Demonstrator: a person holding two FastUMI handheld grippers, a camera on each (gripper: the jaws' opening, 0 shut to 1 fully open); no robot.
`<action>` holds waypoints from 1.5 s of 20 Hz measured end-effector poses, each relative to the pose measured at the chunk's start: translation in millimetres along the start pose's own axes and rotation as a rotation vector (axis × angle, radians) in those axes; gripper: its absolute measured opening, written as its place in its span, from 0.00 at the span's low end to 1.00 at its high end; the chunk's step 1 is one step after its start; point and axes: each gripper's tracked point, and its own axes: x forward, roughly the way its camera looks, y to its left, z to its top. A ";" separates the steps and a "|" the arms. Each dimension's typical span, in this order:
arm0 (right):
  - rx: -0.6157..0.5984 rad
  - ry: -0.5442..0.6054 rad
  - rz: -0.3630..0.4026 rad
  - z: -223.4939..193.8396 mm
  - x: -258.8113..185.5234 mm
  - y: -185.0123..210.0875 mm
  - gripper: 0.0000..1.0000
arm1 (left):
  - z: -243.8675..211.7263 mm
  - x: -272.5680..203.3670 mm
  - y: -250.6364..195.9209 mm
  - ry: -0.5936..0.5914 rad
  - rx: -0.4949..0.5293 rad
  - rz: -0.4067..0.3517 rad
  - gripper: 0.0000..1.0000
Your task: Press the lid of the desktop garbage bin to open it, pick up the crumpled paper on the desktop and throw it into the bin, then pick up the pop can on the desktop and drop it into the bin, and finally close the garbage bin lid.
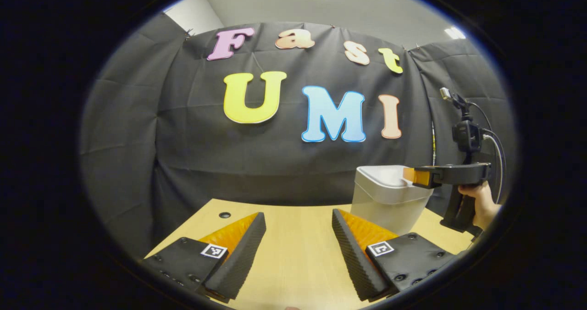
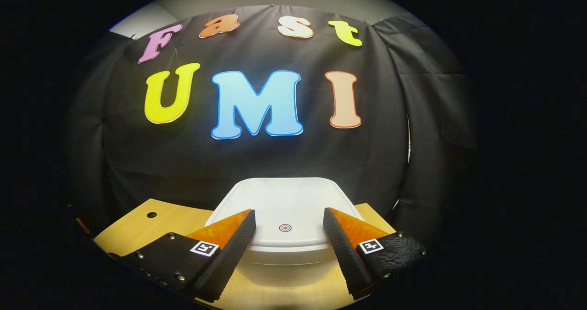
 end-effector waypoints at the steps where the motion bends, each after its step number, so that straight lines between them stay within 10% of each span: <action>1: -0.002 -0.013 0.006 3.5 -7.4 0.1 0.95 | 0.2 0.4 -0.5 0.001 -0.001 0.003 0.95; 30: -0.094 -0.101 0.185 -6.6 -142.2 12.6 0.95 | 7.0 -33.2 -23.4 -0.054 0.054 0.136 1.00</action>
